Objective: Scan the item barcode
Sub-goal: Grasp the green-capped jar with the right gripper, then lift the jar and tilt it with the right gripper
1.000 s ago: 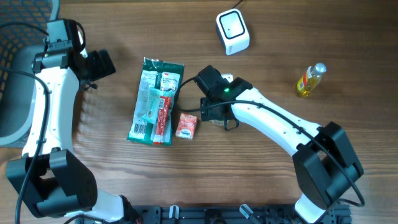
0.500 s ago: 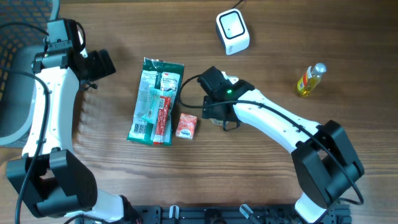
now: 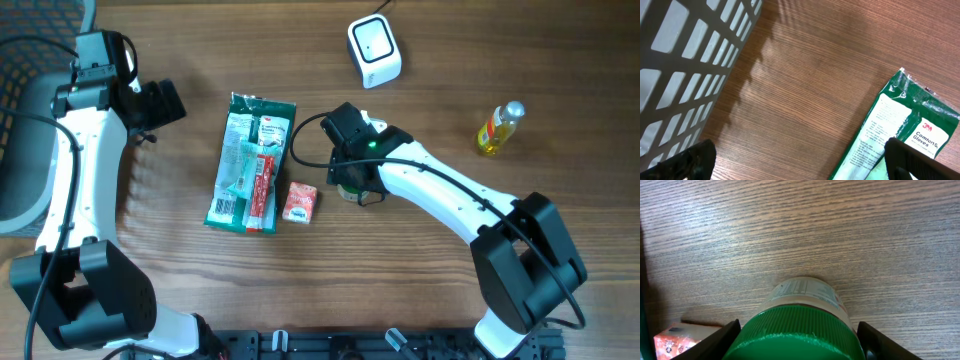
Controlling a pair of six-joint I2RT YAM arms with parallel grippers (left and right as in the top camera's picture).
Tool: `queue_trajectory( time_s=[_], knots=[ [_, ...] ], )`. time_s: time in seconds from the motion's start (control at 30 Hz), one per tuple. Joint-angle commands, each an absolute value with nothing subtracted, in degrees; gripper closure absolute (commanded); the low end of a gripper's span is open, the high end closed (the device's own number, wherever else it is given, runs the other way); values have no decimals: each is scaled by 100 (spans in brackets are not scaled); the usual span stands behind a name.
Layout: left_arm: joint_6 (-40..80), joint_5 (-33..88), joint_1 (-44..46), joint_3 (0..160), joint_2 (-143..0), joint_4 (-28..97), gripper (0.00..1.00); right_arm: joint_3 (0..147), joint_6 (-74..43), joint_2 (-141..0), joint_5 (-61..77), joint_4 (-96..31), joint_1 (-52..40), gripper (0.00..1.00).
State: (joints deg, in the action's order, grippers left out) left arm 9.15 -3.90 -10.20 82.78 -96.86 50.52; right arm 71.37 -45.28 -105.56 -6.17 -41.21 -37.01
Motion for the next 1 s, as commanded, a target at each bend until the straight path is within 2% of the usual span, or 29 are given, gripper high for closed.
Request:
queue_trajectory(
  time_s=[0.0,0.23,0.33,0.6,0.77,0.8,0.97],
  knots=[
    [926,-346,-1041,8320,-9675,5039,0,7078,-4654,-10652,-436,-4136,-3699,27],
    [928,-346,-1039,8320,-9675,5039,0,7078,-4650,-10652,-639,-4163,-3699,26],
    [928,-346,-1039,8320,-9675,5039,0,7078,-4650,-10652,-681,-4051,-3699,15],
    [928,-346,-1041,8320,-9675,5039,0,7091,-4497,-10645,-515,-4040,-3680,13],
    [928,-346,-1039,8320,-9675,5039,0,7627,-4195,-10628,25,-4886,-3398,13],
    [928,-346,-1039,8320,-9675,5039,0,7780,-4034,-10628,370,-5196,-3262,6],
    [928,-346,-1039,8320,-9675,5039,0,7752,-3874,-10654,410,-5262,-3022,6]
  ],
)
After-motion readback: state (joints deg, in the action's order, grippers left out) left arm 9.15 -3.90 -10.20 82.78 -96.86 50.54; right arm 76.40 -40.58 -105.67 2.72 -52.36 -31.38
